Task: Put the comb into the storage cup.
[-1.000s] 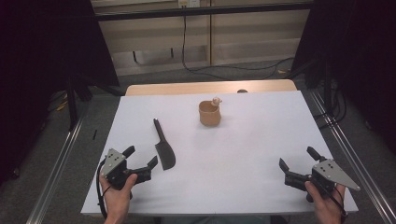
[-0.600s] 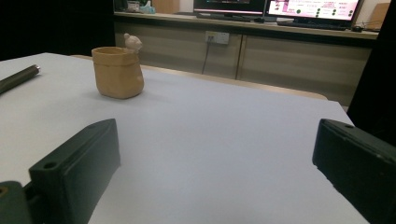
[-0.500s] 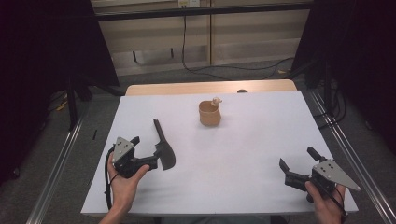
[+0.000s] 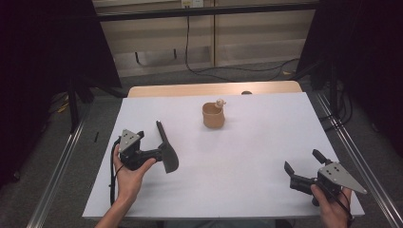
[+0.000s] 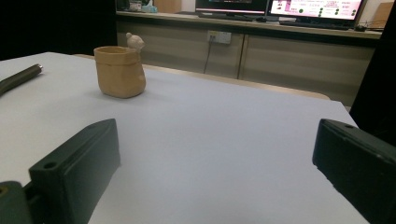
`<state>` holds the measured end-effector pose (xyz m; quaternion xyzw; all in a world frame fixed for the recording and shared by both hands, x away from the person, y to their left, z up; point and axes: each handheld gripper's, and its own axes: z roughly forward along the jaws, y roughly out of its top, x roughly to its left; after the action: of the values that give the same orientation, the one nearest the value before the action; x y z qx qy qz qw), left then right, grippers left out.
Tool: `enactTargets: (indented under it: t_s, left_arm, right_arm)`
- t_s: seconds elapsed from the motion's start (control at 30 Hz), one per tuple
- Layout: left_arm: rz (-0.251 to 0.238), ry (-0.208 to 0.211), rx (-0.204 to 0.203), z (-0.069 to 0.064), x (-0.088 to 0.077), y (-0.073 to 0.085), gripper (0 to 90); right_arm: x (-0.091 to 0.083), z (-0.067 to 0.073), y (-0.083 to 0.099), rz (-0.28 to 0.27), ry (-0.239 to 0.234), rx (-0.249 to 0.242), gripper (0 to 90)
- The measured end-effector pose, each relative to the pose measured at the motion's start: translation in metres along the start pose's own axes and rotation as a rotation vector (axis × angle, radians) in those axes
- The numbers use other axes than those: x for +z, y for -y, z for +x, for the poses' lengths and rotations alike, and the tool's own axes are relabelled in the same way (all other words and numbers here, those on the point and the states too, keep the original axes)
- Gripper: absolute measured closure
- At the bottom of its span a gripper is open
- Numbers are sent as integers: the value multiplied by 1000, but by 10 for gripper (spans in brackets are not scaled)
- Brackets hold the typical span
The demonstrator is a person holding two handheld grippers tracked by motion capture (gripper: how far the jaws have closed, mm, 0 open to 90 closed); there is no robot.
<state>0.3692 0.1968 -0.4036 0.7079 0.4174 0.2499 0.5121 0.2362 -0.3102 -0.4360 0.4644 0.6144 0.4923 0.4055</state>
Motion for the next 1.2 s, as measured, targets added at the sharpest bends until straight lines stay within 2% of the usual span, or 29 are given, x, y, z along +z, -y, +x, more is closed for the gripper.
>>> enactTargets:
  t_s: [0.1, 0.23, 0.33, 0.37, 0.5, 0.6, 0.63, 0.7, 0.8, 0.83, 0.87, 1.0, 1.2]
  left_arm:
    - [15, -20, -23, 7, 13, -1, 33]
    - [23, -45, -10, 11, 18, -4, 33]
    - [20, -51, -24, 14, 20, -8, 36]
    - [37, -67, -22, 16, 22, -11, 35]
    - [62, -79, -18, 18, 28, -16, 33]
    - [56, -75, -26, 19, 30, -17, 46]
    - [77, -79, -27, 20, 33, -20, 46]
    - [102, -67, -58, 21, 37, -23, 45]
    - [116, -72, -64, 22, 40, -26, 46]
    - [150, -72, -86, 23, 43, -30, 47]
    - [156, -68, -105, 22, 45, -32, 50]
    - [181, -78, -93, 24, 49, -37, 60]
    - [247, -71, -119, 31, 61, -35, 56]
  right_arm:
    - [0, 0, 0, -3, -5, -1, 2]
    - [0, 0, 0, -3, -8, -4, 2]
    - [1, 0, 0, -1, -5, -4, 1]
    - [1, 0, 0, -1, -5, -5, 1]
    - [1, 0, 0, 1, -4, -5, 1]
    - [1, 1, 0, 0, -5, -4, 1]
    - [0, 1, 0, -5, -10, -5, 0]
    - [0, 1, 0, -4, -14, -6, 0]
    - [0, 1, 0, -4, -15, -8, 0]
    - [0, 1, 0, -4, -16, -6, 0]
    - [0, 1, 0, -2, -16, -7, 0]
    - [1, 2, 0, 0, -21, -8, 0]
    - [1, 1, 0, 6, -20, -13, 0]
